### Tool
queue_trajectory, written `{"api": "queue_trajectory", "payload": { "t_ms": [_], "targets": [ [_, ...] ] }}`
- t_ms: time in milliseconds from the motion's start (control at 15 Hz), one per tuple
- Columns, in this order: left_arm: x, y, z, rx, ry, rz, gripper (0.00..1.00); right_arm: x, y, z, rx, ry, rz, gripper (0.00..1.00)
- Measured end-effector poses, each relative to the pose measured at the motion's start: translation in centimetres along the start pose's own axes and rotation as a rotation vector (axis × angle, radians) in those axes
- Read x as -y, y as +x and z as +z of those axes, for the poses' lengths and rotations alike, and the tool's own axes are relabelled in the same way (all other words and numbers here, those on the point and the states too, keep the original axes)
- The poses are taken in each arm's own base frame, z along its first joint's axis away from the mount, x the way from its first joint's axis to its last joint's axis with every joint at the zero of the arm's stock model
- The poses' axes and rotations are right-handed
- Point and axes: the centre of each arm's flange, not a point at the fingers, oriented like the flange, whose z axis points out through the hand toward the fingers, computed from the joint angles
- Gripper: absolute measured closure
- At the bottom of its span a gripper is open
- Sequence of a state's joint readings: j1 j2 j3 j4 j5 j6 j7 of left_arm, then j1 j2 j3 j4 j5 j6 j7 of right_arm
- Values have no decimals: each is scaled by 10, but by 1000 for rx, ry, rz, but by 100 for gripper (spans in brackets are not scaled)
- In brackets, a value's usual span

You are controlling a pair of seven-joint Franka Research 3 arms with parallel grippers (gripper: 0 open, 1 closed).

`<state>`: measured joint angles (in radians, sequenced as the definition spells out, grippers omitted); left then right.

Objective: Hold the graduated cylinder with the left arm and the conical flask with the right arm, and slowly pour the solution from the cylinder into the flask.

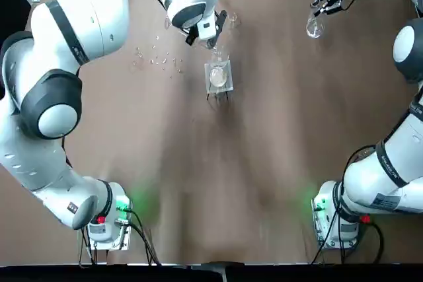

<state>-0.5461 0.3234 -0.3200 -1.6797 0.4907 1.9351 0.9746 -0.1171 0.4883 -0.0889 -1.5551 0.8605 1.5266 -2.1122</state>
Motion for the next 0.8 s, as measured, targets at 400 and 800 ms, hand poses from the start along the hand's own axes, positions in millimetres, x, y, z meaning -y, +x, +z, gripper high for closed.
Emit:
{"api": "queue_trajectory", "payload": {
  "t_ms": [400, 800],
  "targets": [
    [-1, 2, -1, 40, 17, 18, 66, 0, 6, -1, 6, -3, 12, 60],
    [-2, 2, -1, 64, 23, 28, 66, -2, 13, 0, 34, -2, 28, 60]
  ]
}}
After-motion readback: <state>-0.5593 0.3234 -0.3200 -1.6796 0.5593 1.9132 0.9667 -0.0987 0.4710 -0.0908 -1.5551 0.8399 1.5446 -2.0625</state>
